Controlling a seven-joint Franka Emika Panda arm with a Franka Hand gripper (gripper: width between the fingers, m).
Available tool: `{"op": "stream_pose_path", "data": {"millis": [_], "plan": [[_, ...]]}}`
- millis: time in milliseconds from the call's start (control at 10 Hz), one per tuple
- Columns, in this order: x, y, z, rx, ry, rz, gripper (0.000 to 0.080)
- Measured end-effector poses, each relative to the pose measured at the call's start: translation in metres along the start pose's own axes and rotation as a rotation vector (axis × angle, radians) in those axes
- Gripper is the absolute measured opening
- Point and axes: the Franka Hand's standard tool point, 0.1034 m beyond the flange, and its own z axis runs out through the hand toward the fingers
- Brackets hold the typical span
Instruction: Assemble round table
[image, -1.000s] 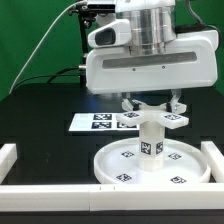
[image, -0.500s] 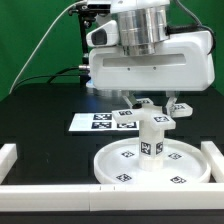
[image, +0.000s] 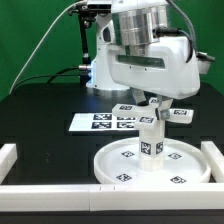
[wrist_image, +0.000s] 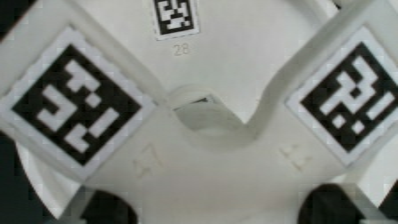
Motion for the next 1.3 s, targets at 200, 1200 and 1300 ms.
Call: {"op": "stream_pose_path", "data": {"millis": [200,1200,1300], "plan": [[0.001,0.0,0.0,0.008,0.0,0.077,0.0442],[-0.007,0.001,-0.021,-0.038,-0.071,-0.689,0.0649],[-0.007,0.0,-0.021,-0.041,-0.072,-0.763,0.0649]]}}
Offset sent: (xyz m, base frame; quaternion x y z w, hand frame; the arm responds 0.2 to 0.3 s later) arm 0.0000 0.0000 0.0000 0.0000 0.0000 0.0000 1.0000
